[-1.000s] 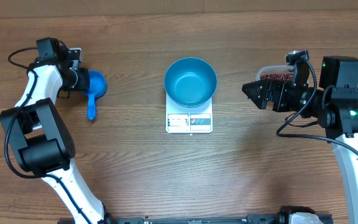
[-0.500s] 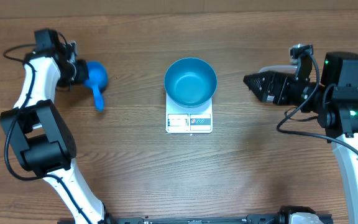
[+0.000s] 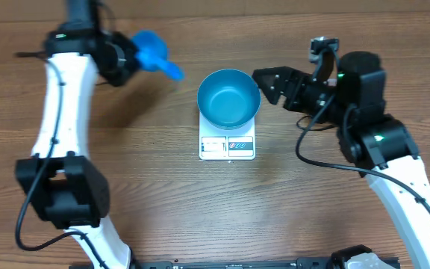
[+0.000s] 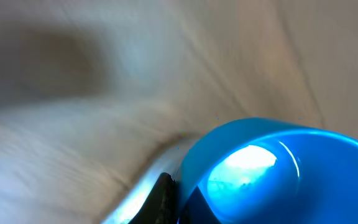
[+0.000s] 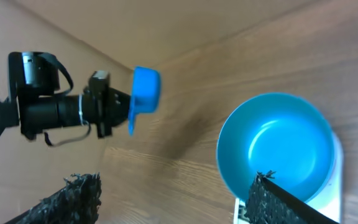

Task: Scoop item into bowl and weigh 150g on scale
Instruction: 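Bring the scoop over the bowl and grasp it with the right gripper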

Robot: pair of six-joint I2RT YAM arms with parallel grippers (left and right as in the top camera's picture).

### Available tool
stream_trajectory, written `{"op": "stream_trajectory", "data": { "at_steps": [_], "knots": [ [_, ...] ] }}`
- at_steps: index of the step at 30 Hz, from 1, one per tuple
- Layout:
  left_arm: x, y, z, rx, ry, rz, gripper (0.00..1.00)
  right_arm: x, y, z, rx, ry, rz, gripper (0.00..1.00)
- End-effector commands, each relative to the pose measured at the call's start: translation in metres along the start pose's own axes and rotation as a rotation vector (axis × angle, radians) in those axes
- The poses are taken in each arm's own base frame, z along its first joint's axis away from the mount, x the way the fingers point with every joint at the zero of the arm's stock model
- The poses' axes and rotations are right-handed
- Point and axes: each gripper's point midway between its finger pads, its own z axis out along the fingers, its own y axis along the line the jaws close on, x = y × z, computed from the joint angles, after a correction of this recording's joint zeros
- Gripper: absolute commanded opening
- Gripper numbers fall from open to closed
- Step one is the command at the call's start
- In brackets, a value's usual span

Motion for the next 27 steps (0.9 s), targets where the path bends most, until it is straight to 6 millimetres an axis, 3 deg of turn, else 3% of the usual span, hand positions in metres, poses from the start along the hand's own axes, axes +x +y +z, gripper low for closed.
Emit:
{"op": "stream_trajectory", "data": {
  "at_steps": [1,2,5,6,8,16,22,27],
  "knots": [
    [0.062,-0.038,0.007,0.025,0.091,-0.098,0.04,-0.002,0.002,0.012,0.053,-0.037,0.089,0.75],
    [0.083,-0.051,0.012,0.036,0.113,-0.09,0.04,0.004,0.003,0.019,0.051,-0.018,0.106,0.74],
    [0.118,-0.074,0.019,0.065,0.133,-0.049,0.04,0.012,0.004,0.028,0.049,0.01,0.146,0.67],
    [0.138,-0.082,0.023,0.061,0.138,-0.044,0.04,0.016,0.005,0.033,0.046,0.023,0.142,0.61],
    [0.149,-0.084,0.025,0.053,0.138,-0.043,0.04,0.018,0.006,0.034,0.046,0.027,0.141,0.5],
    [0.166,-0.088,0.025,0.053,0.191,-0.084,0.04,0.009,-0.008,0.036,0.115,-0.03,0.148,0.29],
    [0.17,-0.078,0.024,0.018,0.209,-0.054,0.04,0.016,-0.022,0.053,0.145,0.005,0.123,0.26],
    [0.172,-0.073,0.024,0.002,0.215,-0.018,0.04,0.013,-0.02,0.055,0.133,-0.005,0.096,0.22]
  ]
}}
